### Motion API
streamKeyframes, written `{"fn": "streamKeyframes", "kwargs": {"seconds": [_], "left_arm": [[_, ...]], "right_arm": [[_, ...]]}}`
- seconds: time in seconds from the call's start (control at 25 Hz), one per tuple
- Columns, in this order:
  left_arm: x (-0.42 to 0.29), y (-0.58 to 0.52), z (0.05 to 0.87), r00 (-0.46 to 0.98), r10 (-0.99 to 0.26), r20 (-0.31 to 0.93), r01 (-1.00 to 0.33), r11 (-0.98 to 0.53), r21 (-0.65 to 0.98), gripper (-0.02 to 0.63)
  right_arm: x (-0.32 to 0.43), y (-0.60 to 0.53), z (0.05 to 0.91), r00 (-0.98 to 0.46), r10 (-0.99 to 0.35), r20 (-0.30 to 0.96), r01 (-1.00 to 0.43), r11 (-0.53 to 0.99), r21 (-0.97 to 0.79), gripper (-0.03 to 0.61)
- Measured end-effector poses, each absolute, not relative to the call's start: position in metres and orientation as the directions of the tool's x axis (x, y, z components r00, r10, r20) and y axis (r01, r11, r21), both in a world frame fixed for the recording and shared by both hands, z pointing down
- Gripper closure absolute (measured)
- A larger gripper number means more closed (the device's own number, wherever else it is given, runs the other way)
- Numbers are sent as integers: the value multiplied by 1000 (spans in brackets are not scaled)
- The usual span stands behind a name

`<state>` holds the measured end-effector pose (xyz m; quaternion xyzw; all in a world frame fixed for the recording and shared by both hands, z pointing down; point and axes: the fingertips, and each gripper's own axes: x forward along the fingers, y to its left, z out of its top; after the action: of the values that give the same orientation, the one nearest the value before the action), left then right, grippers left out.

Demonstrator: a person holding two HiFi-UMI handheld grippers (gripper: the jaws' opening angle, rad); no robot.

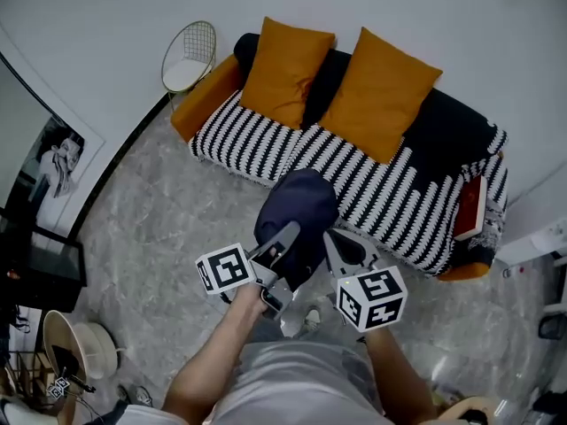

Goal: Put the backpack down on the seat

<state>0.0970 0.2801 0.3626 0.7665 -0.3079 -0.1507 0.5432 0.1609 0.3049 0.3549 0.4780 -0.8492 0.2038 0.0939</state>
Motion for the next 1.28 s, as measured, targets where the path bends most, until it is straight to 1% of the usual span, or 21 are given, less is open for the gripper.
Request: {"fn": "streamKeyframes", "kwargs": {"seconds": [0.36, 0.68, 0.84, 0.96, 1.28], "left_arm": [[85, 221, 377, 800, -592, 101, -274, -210, 938, 583], [65, 144, 388, 854, -508, 113, -256, -221, 941, 583], [49, 106, 395, 871, -470, 142, -280, -237, 930, 584], [42, 82, 396, 886, -448, 118, -240, -228, 943, 584], [17, 22, 406, 906, -409, 111, -214, -216, 953, 584]], "right_arm": [[147, 248, 370, -477, -788, 389, -878, 408, -251, 577], [127, 173, 382, -394, -813, 428, -916, 308, -257, 577], [111, 136, 384, -358, -824, 438, -929, 268, -255, 577], [98, 110, 383, -338, -832, 440, -936, 249, -248, 577], [70, 55, 389, -295, -836, 462, -950, 206, -233, 577]]}}
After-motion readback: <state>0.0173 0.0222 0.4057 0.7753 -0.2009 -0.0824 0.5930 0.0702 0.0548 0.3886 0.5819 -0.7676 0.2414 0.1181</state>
